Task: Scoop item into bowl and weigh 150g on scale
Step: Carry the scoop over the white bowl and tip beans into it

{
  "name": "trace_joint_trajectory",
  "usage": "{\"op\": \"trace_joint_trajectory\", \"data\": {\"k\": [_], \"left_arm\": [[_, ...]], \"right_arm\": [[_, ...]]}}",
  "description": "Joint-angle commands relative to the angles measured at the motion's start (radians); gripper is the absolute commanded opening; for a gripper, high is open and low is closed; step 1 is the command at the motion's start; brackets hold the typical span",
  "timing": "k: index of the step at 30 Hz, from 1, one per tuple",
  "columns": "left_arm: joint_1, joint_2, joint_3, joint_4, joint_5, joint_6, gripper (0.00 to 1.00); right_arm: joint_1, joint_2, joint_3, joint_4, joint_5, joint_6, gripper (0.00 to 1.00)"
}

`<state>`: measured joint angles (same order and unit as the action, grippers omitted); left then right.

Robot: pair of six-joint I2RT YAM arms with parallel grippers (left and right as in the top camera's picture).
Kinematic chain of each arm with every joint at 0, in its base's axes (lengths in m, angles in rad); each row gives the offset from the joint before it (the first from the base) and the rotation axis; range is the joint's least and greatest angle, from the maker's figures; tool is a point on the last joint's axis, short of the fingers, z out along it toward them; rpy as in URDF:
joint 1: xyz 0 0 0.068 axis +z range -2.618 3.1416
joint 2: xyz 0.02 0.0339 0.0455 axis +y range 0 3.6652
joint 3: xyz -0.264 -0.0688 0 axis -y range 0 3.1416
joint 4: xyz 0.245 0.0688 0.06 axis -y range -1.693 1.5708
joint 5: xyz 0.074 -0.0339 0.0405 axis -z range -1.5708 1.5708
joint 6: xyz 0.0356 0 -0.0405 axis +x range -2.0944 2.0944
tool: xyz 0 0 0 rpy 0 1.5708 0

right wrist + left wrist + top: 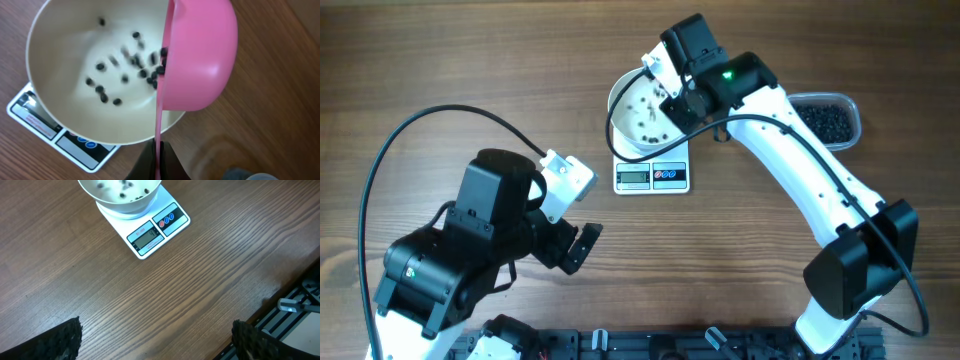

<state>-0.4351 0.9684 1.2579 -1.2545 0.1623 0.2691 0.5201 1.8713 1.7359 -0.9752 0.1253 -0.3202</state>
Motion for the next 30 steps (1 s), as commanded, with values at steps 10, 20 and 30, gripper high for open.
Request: {"op": "trace_joint_trajectory", "data": {"k": [10, 20, 30], "left_arm": [[0.008, -0.005, 0.012, 0.001, -0.003, 0.015, 1.00], [0.008, -0.005, 0.012, 0.001, -0.003, 0.015, 1.00], [0.008, -0.005, 0.012, 0.001, -0.003, 0.015, 1.00]], "right_arm": [[0.011, -0.019, 0.010, -0.005, 0.013, -0.020, 0.04], [0.011, -0.019, 0.010, -0.006, -0.051, -0.009, 0.04], [-0.004, -0.065, 0.019, -0.006, -0.052, 0.014, 0.04]]}}
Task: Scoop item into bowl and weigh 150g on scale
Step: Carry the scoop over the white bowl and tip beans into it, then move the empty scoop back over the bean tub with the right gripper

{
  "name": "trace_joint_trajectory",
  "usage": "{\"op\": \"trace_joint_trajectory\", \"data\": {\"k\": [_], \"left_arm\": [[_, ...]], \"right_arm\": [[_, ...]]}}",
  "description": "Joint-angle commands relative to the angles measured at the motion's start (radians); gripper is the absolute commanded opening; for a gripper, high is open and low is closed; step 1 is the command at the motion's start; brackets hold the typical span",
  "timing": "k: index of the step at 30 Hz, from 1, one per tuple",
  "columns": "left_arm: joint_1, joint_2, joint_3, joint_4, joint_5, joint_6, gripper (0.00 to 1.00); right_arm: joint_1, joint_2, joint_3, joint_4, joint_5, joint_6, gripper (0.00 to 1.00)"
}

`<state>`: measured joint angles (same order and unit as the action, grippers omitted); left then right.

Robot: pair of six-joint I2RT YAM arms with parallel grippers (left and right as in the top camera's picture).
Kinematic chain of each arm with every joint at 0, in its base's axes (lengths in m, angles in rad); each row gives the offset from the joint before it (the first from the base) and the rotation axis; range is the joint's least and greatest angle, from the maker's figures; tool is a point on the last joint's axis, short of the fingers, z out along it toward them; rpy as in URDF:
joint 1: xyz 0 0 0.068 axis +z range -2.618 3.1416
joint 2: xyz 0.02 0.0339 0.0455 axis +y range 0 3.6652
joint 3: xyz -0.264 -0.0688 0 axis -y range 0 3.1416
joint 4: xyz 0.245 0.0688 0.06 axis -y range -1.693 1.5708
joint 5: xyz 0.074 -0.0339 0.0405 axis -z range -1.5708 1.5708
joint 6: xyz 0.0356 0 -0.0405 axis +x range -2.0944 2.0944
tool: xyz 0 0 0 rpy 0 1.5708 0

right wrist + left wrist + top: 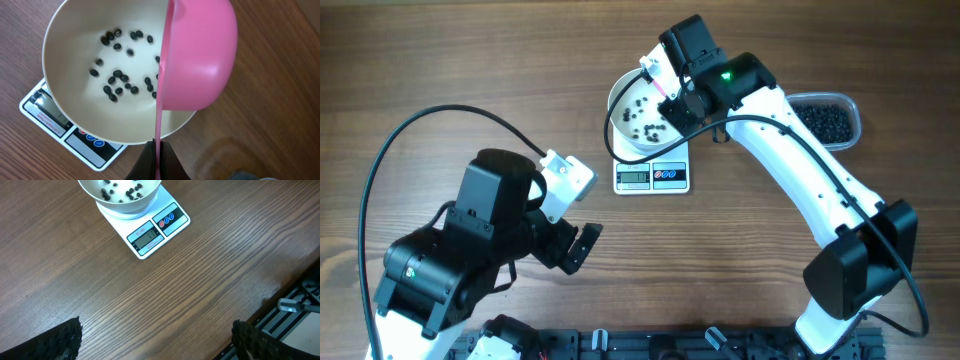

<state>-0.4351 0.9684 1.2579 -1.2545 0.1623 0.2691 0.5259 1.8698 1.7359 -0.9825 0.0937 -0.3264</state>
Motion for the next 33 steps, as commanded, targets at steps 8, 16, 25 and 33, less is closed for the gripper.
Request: {"op": "trace_joint_trajectory", "data": {"k": [8, 16, 25, 33], "left_arm": [[0.008, -0.005, 0.012, 0.001, -0.003, 0.015, 1.00], [0.008, -0.005, 0.012, 0.001, -0.003, 0.015, 1.00], [0.008, -0.005, 0.012, 0.001, -0.003, 0.015, 1.00], [0.008, -0.005, 0.012, 0.001, -0.003, 0.015, 1.00]], "right_arm": [[-0.136, -0.090, 0.019, 0.145, -0.101, 0.164, 0.04], [-0.286, -0.090, 0.019, 0.339, -0.283, 0.231, 0.04], [-0.391, -0.132, 0.019, 0.126, -0.379, 0.250, 0.04], [-0.416, -0.205, 0.019, -0.165, -0.082, 0.152, 0.04]]}}
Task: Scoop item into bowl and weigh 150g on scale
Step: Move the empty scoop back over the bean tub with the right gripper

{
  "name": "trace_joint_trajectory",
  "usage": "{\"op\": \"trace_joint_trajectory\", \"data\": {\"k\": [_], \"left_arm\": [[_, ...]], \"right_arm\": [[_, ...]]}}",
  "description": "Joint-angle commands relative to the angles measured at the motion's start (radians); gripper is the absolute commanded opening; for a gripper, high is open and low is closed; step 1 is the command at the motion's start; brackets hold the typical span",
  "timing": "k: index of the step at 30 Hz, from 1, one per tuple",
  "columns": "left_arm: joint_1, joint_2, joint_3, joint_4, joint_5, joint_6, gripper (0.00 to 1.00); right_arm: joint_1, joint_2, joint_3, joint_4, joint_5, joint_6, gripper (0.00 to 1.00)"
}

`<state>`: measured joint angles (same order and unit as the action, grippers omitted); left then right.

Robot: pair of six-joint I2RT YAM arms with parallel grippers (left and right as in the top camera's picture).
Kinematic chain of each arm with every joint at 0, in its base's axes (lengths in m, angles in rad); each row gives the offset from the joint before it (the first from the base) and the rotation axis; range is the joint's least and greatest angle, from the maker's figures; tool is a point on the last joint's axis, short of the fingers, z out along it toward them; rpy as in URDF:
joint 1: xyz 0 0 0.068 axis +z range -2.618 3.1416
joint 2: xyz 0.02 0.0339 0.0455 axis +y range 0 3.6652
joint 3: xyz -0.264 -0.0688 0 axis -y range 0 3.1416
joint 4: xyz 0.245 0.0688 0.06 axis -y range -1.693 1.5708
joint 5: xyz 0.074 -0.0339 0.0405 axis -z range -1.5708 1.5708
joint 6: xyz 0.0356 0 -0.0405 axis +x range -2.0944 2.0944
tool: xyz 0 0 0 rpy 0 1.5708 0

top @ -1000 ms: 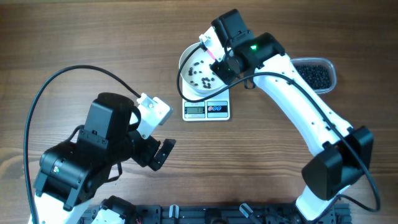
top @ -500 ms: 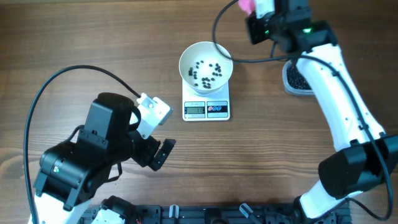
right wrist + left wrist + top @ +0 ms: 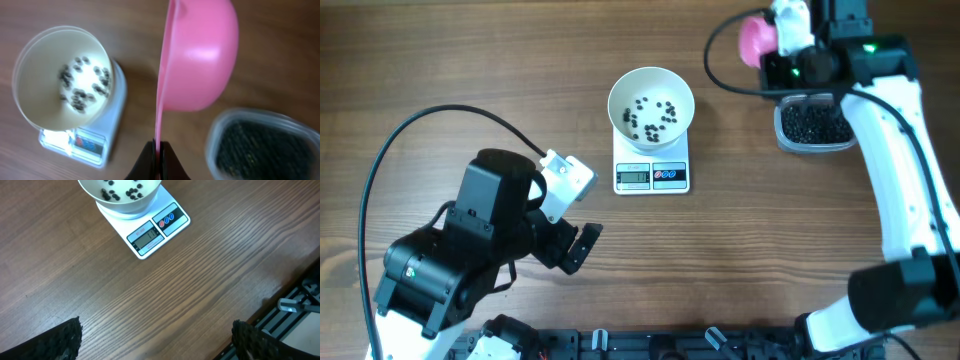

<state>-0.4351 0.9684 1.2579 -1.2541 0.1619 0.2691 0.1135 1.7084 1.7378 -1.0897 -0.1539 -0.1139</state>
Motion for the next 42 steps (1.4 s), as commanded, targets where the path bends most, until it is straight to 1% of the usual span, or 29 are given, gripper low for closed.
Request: {"op": "trace_joint_trajectory", "data": {"k": [1, 5, 8, 13, 18, 24, 27, 33, 40, 42], "left_arm": [[0.008, -0.005, 0.012, 0.000, -0.002, 0.015, 1.00], [0.008, -0.005, 0.012, 0.001, -0.002, 0.015, 1.00], [0.008, -0.005, 0.012, 0.001, -0.002, 0.015, 1.00], [0.008, -0.005, 0.012, 0.001, -0.002, 0.015, 1.00], [0.008, -0.005, 0.012, 0.000, -0.002, 0.015, 1.00], [0.008, -0.005, 0.012, 0.001, -0.002, 0.015, 1.00], [0.008, -0.005, 0.012, 0.001, -0.002, 0.015, 1.00], [0.008, -0.005, 0.012, 0.001, -0.002, 0.015, 1.00], [0.008, -0.005, 0.012, 0.000, -0.002, 0.015, 1.00], [0.008, -0.005, 0.012, 0.000, -0.002, 0.015, 1.00]], "right_arm": [[-0.002, -0.042, 0.014, -0.084, 0.187, -0.076, 0.05], [-0.002, -0.031, -0.040, -0.105, 0.318, -0.078, 0.04], [-0.002, -0.029, -0.082, -0.117, 0.478, -0.062, 0.04], [-0.012, -0.029, -0.114, -0.138, 0.529, -0.073, 0.04], [-0.037, -0.029, -0.229, -0.093, 0.607, -0.089, 0.04], [-0.045, -0.029, -0.330, -0.033, 0.650, -0.098, 0.04], [-0.064, -0.029, -0.356, -0.019, 0.656, -0.122, 0.05], [-0.129, -0.029, -0.379, 0.037, 0.656, -0.123, 0.04], [-0.150, -0.028, -0.380, 0.050, 0.555, -0.122, 0.04], [-0.150, -0.028, -0.387, 0.051, 0.556, -0.122, 0.04]]}}
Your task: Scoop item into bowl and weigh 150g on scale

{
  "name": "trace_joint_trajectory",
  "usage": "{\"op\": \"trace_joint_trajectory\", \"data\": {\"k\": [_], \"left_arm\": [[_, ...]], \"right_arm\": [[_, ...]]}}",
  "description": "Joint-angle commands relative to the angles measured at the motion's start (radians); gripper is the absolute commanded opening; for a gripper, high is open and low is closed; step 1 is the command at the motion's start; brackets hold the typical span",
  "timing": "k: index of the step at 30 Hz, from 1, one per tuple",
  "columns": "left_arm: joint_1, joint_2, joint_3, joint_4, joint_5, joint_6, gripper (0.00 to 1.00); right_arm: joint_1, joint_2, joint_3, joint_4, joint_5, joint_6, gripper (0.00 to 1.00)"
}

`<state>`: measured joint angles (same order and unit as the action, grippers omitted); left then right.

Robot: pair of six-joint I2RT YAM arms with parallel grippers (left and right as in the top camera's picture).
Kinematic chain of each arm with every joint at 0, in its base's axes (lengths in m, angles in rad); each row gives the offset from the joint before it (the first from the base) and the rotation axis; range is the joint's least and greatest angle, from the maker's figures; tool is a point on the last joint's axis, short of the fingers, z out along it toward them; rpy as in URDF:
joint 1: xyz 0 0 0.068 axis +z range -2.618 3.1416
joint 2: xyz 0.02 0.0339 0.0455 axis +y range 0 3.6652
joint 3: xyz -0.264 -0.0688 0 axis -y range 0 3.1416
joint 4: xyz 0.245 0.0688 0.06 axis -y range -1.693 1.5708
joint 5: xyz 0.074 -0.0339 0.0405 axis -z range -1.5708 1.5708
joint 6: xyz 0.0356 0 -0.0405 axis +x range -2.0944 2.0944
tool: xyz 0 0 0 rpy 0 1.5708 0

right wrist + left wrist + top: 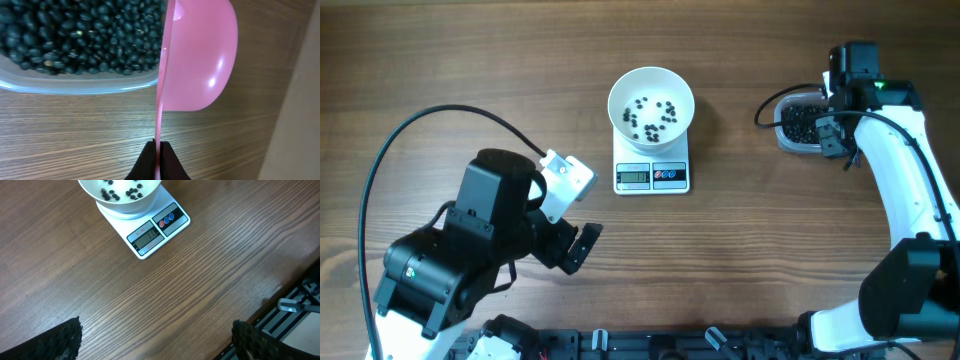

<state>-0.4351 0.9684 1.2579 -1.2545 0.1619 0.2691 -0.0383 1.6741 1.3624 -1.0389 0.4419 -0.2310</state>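
A white bowl [651, 102] holding several black beans stands on the white scale [652, 176] at mid-table; both also show in the left wrist view, the bowl [120, 195] above the scale [150, 232]. At the far right a clear tub of black beans [798, 122] is partly covered by my right arm. My right gripper [158, 150] is shut on the thin handle of the pink scoop [197, 55], which is on its side at the edge of the tub [75, 50]. The left gripper [156, 335] hangs open over bare wood near the front.
A black rail [300, 310] runs along the table's front edge. The left arm's black cable [420, 130] loops over the left part of the table. The right arm's white links [905, 190] stretch along the right side.
My right gripper has moved with the pink scoop from behind and left of the bean tub to right over it, low beside the beans. The left arm, bowl and scale are unchanged.
The scoop was first tipped over the bowl with beans falling in. A second later it was still at the bowl and the beans had settled. Then the right arm was away at the far right near the tub, and now the scoop is at the tub.
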Motion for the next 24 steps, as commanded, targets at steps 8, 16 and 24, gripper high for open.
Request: {"op": "trace_joint_trajectory", "data": {"k": [8, 16, 24], "left_arm": [[0.008, -0.005, 0.012, 0.001, -0.002, 0.015, 1.00], [0.008, -0.005, 0.012, 0.001, -0.002, 0.015, 1.00], [0.008, -0.005, 0.012, 0.001, -0.002, 0.015, 1.00]], "right_arm": [[0.001, 0.013, -0.030, 0.019, -0.050, -0.006, 0.04], [0.002, 0.085, -0.030, 0.036, 0.056, -0.005, 0.04], [0.002, 0.098, -0.029, 0.047, 0.086, -0.005, 0.04]]}}
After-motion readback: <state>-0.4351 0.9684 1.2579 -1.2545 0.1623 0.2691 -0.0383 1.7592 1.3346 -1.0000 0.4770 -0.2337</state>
